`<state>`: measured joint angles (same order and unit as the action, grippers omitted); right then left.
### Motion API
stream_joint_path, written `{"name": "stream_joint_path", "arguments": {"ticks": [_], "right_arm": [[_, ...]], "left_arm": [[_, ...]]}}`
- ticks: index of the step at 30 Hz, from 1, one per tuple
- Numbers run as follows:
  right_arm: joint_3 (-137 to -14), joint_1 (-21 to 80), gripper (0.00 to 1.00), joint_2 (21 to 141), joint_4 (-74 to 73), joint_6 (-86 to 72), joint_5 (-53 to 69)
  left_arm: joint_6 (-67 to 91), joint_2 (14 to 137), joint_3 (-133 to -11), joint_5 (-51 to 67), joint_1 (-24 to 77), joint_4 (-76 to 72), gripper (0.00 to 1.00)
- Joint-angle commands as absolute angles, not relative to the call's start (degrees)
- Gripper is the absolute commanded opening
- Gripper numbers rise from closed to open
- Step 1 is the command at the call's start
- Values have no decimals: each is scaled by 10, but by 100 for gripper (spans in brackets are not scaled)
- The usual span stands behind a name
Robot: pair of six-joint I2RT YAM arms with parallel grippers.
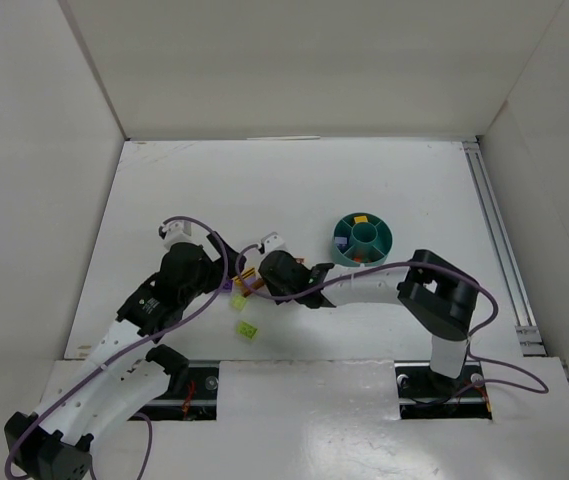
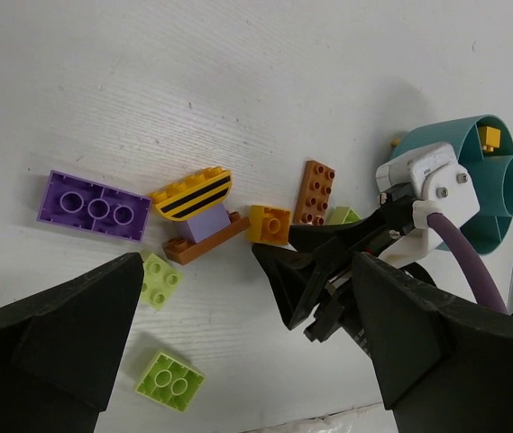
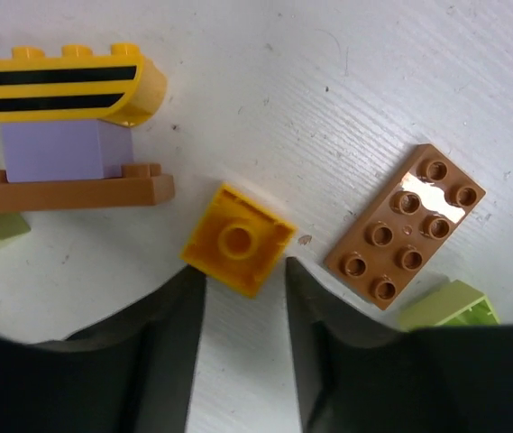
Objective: Sort the legos into containers by color
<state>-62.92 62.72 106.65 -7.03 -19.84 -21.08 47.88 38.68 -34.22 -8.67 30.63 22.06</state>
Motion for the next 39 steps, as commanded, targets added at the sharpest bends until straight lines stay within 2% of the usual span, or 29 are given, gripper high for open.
{"name": "stream_joint_path", "arguments": {"ticks": [1, 4, 7, 13, 21, 23, 26, 32, 35, 39], "right_arm": [[-650, 630, 43, 1079, -87, -192, -233], [-650, 630, 31, 1072, -87, -173, -233], [-650, 630, 25, 1049, -87, -152, -233], [-643, 630, 22, 962, -87, -91, -234], [-643, 625, 43, 966, -87, -84, -184], [-638, 625, 47, 983, -87, -84, -178], [-638, 625, 59, 1005, -87, -90, -178], [-671, 625, 73, 1057, -81, -90, -178], [-677, 619, 78, 1066, -81, -103, -190], [-677, 613, 79, 1079, -69, -110, -190]], "left_arm": [[480, 379, -339, -90, 307, 203, 100], [485, 384, -339, -95, 307, 203, 100], [485, 384, -339, -95, 307, 203, 100], [485, 396, -345, -100, 307, 203, 100], [485, 414, -355, -105, 307, 203, 100], [479, 419, -355, -105, 307, 203, 100], [479, 419, -355, -105, 307, 203, 100], [474, 425, -355, -105, 307, 203, 100], [474, 425, -355, -105, 307, 203, 100], [474, 425, -355, -105, 307, 203, 100]]}}
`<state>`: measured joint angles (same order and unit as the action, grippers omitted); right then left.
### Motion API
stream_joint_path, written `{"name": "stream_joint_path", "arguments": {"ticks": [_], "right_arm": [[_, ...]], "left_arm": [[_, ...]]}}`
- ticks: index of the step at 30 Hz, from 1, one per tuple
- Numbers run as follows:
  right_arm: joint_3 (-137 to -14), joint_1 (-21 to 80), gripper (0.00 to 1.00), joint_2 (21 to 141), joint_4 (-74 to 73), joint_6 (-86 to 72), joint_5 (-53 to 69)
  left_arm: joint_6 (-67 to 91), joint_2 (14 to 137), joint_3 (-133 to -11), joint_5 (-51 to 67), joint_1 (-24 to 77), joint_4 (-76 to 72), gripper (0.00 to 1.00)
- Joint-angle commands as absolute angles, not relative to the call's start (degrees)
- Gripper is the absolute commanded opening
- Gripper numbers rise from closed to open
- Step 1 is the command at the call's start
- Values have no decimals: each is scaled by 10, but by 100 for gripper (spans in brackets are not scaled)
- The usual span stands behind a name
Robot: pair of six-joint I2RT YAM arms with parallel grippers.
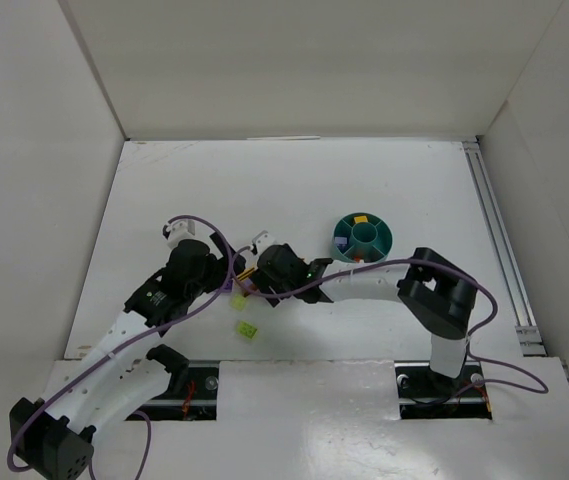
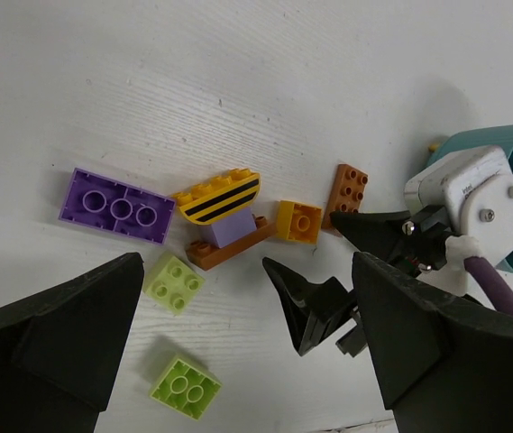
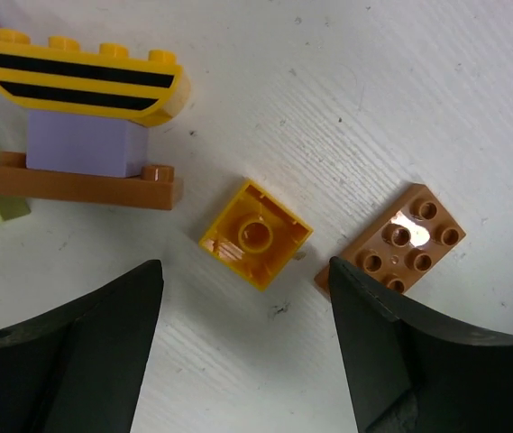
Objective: Sort the legos into containers by color
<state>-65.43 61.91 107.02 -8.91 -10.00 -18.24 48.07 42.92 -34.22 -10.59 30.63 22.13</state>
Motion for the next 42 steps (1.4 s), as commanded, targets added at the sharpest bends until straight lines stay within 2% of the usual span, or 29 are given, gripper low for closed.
{"name": "stream_joint_path", "arguments": {"ticks": [1, 3, 7, 10, 12, 14, 17, 26, 33, 42], "right_arm": [[-682, 613, 79, 1087, -69, -110, -195], [-689, 608, 79, 1093, -69, -116, -195], [-694, 608, 70, 1105, -62, -121, -195], [-694, 608, 66, 1105, -57, -121, -200], [-694, 608, 59, 1105, -57, -121, -206], [-694, 608, 42, 1096, -57, -121, -206], [-679, 608, 35, 1074, -57, -121, -206], [-628, 590, 28, 924, -57, -54, -211], [-596, 447, 28, 818, -69, 7, -149], [-628, 289, 28, 830, -127, 61, -111]], "left_arm": [[474, 425, -355, -105, 307, 203, 100], [474, 425, -355, -105, 307, 203, 100], [474, 425, -355, -105, 307, 203, 100], [474, 425, -355, -105, 307, 203, 100], [474, 425, -355, -105, 307, 203, 100], [474, 425, -355, -105, 307, 203, 100], [474, 419, -355, -105, 307, 203, 100], [469, 425, -355, -105, 307, 192, 100], [456, 474, -374, -93, 307, 158, 100], [440, 526, -398, -104, 307, 138, 100]]}}
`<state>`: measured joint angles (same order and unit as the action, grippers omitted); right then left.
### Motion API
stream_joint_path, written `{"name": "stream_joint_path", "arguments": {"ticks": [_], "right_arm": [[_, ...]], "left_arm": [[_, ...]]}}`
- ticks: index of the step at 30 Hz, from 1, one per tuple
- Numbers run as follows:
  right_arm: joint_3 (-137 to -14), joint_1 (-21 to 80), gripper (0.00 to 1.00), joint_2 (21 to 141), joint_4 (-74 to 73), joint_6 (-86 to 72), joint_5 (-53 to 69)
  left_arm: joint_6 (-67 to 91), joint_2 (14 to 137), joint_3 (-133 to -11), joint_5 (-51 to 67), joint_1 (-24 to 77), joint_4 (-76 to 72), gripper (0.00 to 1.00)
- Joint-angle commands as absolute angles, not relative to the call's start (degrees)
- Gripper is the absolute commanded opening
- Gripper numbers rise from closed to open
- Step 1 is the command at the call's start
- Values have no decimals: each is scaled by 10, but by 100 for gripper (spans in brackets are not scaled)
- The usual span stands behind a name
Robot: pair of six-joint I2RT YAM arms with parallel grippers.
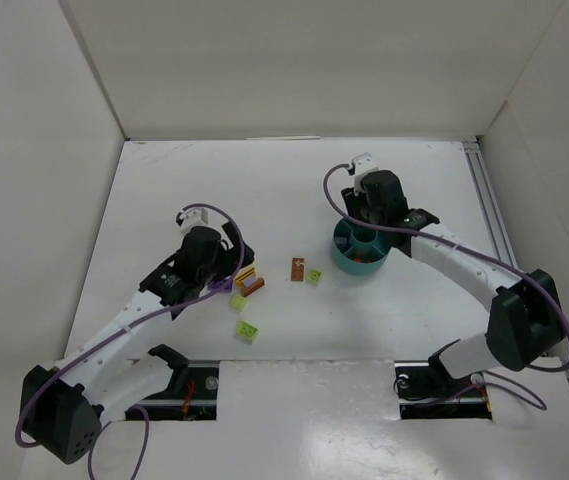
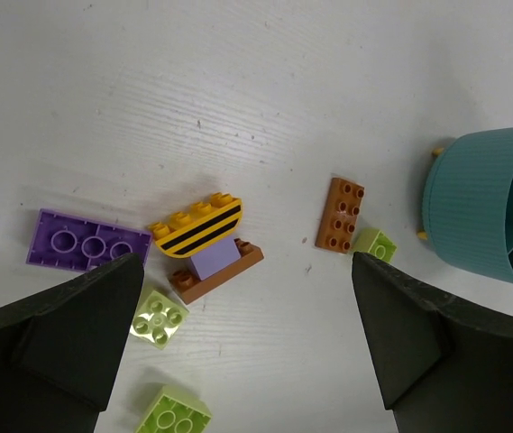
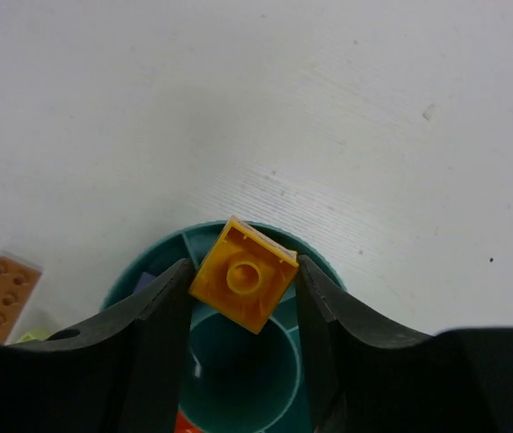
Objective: Sort the legos into containers by color
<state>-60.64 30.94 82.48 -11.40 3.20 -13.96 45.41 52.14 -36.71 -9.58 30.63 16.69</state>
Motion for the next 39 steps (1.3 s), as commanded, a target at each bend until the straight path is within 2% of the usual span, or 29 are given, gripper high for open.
{"name": "stream_joint_path", "arguments": {"ticks": [1, 9, 16, 19, 24, 26, 27, 28, 39], "right_arm": [[-635, 282, 28, 831, -127, 61, -101], [-647, 258, 32, 882, -134, 73, -90], [-653, 258, 42, 904, -128, 73, -90], [-653, 258, 44, 892, -128, 73, -90], [-648, 258, 57, 875, -134, 68, -90], [-642, 258, 59, 868, -134, 68, -90], [-642, 258, 66, 861, -139, 68, -97], [-642, 258, 68, 851, -139, 61, -98], [-631, 269, 75, 780, -139, 66, -126]], "left_arm": [[435, 531, -398, -104, 307, 138, 100], [429, 557, -410, -98, 301, 138, 100], [429, 562, -410, -93, 301, 138, 100], [429, 557, -410, -93, 301, 138, 100], [429, 557, -410, -93, 301, 143, 100], [429, 557, -410, -93, 301, 143, 100], [429, 557, -410, -93, 301, 143, 100], [429, 557, -410, -93, 301, 148, 100], [446, 557, -410, -88, 301, 167, 100]]}}
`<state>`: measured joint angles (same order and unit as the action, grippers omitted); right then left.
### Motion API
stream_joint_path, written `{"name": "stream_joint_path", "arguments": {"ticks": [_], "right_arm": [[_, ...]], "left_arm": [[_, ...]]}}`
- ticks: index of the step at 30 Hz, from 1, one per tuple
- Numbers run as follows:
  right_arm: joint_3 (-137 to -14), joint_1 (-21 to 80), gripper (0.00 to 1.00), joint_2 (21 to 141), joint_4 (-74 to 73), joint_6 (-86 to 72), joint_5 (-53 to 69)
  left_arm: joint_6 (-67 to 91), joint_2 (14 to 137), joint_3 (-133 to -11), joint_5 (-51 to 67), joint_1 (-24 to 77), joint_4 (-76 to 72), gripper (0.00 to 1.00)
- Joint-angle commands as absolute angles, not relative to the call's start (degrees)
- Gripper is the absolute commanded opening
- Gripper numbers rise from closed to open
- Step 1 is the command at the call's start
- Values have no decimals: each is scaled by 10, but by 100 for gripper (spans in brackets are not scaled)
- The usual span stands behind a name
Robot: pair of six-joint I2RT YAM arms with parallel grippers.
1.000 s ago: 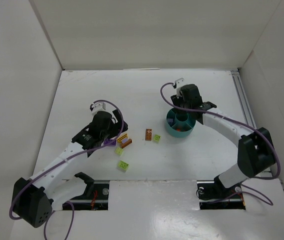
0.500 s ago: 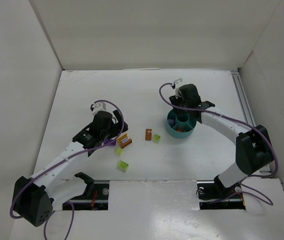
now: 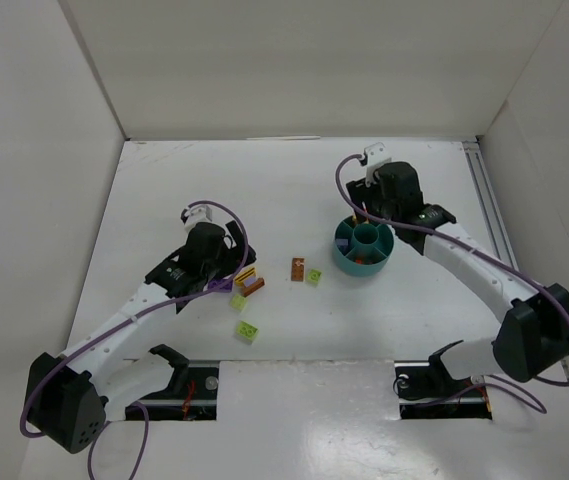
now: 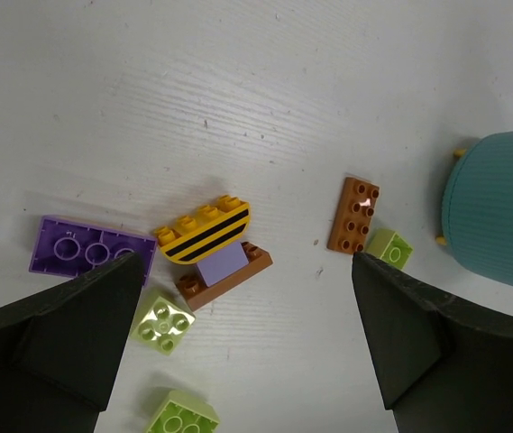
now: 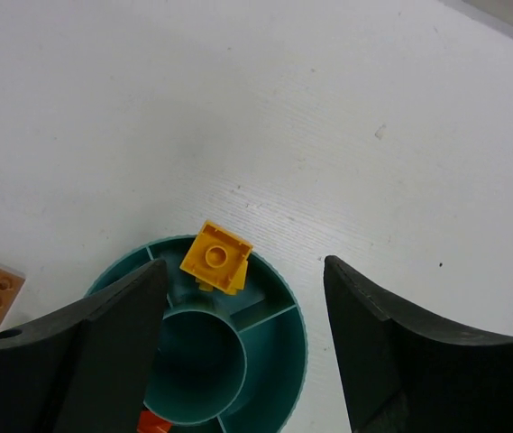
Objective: Sort the legos into containers by color
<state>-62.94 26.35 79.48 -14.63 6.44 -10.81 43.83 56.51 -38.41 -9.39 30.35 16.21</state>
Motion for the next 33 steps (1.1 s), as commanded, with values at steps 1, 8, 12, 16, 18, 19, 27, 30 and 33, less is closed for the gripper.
{"name": "stream_joint_path", "arguments": {"ticks": [1, 8, 12, 16, 18, 19, 27, 30, 33], "right_arm": [[-631, 269, 75, 787, -133, 72, -133], [-664, 269, 61, 862, -126, 72, -113], [-678, 269, 58, 889, -111, 72, -113], [-683, 269, 50, 903, -105, 72, -107], [-676, 269, 44, 904, -105, 66, -99], [-666, 269, 40, 898, -99, 66, -93], [-624, 269, 24, 855, -98, 66, -88], [-608, 269, 22, 839, -98, 66, -88], [-593, 269, 20, 825, -112, 66, -82]], "left_arm": [[446, 557, -410, -88, 301, 167, 100], [456, 552, -393, -76, 301, 161, 100], [461, 547, -387, -71, 301, 156, 100], [461, 541, -387, -71, 301, 156, 100], [461, 535, -381, -71, 301, 156, 100], [456, 535, -381, -71, 301, 156, 100], [451, 530, -376, -71, 301, 156, 100], [446, 530, -376, -71, 301, 156, 100], [446, 530, -376, -71, 301, 156, 100]]}}
